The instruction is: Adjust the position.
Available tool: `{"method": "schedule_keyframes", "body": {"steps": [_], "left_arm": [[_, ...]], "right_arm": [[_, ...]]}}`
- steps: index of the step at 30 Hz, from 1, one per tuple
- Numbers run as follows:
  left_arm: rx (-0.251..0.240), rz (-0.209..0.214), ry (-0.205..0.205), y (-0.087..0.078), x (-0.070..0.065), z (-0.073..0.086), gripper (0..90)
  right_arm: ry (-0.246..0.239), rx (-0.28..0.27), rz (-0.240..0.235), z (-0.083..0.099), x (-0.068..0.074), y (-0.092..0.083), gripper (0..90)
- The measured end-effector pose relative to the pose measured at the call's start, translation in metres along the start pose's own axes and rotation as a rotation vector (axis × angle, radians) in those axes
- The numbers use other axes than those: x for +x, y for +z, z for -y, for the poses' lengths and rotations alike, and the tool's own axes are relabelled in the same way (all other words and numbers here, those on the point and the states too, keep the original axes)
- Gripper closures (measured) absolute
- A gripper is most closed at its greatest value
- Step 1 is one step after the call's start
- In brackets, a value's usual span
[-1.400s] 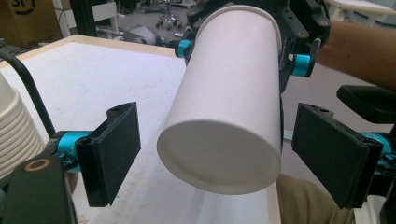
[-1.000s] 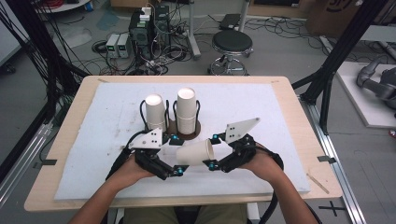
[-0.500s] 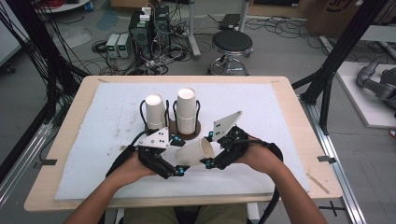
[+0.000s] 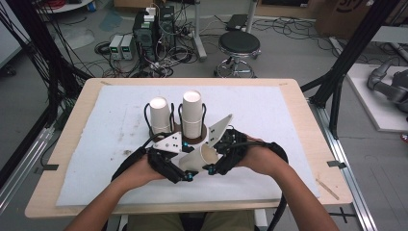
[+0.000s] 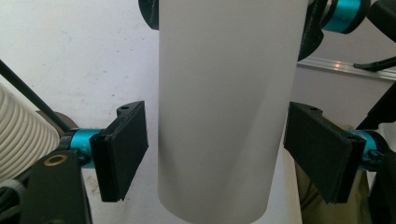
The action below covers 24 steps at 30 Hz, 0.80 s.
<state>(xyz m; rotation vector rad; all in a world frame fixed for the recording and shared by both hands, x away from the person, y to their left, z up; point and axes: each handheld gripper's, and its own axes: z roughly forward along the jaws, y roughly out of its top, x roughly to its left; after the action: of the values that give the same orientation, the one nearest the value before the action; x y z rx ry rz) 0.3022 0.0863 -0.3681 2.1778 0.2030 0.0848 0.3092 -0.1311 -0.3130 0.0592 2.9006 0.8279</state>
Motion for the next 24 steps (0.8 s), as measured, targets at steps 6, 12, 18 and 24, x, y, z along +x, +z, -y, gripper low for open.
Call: {"method": "schedule_keyframes", "body": {"steps": [6,12,18,24], "left_arm": [[0.033,0.004,-0.012,0.004,0.0,-0.001,24.6],[0.044,0.012,-0.017,0.007,0.001,-0.001,25.7],[0.056,0.022,-0.026,0.011,0.0,0.0,27.9],[0.063,0.039,-0.024,0.015,-0.001,0.001,32.9]], "right_arm": [[-0.008,0.056,-0.002,-0.007,0.002,0.003,29.4],[-0.025,0.103,-0.008,-0.012,0.002,0.005,29.4],[-0.035,0.138,-0.021,-0.015,0.002,0.009,29.3],[-0.041,0.169,-0.026,-0.017,0.002,0.012,29.4]]}}
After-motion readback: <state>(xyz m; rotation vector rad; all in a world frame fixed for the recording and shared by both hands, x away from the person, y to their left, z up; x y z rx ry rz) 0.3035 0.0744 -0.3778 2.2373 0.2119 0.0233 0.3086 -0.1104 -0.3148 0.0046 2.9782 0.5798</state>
